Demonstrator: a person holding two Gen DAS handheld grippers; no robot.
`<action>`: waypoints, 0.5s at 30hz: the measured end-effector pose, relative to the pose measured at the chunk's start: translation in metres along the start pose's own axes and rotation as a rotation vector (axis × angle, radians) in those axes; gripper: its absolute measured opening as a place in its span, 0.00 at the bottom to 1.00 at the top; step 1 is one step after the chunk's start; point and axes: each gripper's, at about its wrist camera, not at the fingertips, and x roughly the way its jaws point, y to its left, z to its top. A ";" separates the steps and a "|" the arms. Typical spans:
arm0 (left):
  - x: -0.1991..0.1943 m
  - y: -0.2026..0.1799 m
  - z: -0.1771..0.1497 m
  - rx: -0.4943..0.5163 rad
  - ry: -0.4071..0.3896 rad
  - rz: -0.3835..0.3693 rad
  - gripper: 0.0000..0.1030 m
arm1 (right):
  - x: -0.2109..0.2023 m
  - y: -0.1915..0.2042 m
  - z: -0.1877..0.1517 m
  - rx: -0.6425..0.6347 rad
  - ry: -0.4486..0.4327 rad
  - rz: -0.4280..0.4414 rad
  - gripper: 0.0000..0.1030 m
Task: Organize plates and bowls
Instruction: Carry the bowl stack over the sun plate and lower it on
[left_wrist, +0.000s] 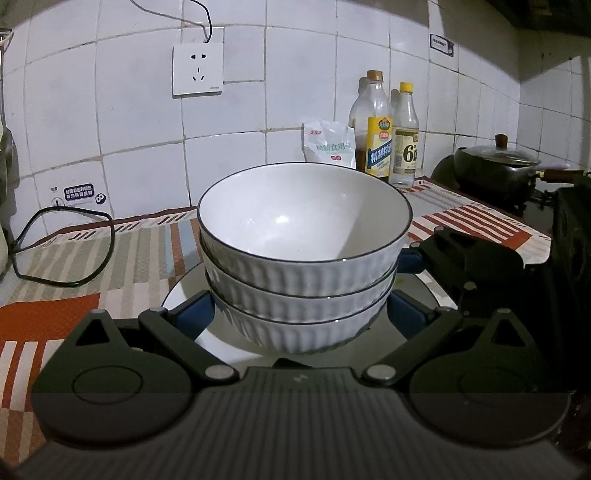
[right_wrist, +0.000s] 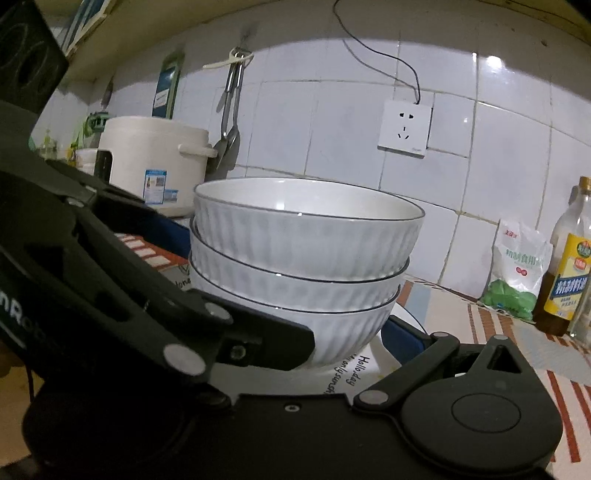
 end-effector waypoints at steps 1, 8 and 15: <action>0.000 0.001 0.000 -0.006 0.003 -0.002 0.98 | 0.000 0.000 0.000 0.004 0.002 -0.003 1.00; -0.005 -0.005 0.002 0.006 0.004 0.036 0.98 | -0.012 0.007 -0.001 -0.013 -0.009 -0.015 1.00; -0.025 -0.005 -0.002 -0.027 -0.001 0.059 0.99 | -0.029 0.014 -0.001 -0.017 -0.020 -0.043 1.00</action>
